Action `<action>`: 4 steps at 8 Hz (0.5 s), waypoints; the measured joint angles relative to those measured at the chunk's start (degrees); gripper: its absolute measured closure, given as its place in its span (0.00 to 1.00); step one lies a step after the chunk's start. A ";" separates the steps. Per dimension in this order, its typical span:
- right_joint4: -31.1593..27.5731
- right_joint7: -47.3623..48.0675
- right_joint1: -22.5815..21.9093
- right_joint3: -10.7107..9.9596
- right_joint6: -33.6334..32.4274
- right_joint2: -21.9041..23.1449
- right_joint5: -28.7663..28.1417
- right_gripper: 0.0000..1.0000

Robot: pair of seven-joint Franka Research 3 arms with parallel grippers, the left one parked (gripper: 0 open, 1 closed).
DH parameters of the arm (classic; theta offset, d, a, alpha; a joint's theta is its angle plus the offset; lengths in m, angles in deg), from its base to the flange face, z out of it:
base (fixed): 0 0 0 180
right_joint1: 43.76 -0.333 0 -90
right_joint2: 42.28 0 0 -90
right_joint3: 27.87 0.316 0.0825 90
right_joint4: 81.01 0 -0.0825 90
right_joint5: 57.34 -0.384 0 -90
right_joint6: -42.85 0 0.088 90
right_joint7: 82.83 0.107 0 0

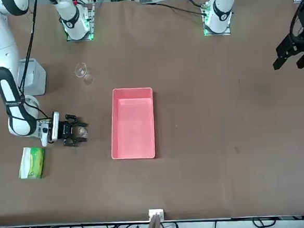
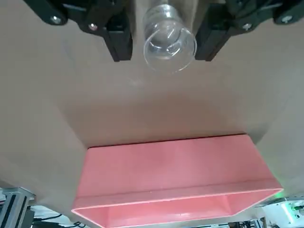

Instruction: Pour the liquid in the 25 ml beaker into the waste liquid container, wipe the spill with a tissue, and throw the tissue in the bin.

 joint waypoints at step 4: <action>0.00 -0.11 0.00 0.00 0.11 -0.54 0.00 0.24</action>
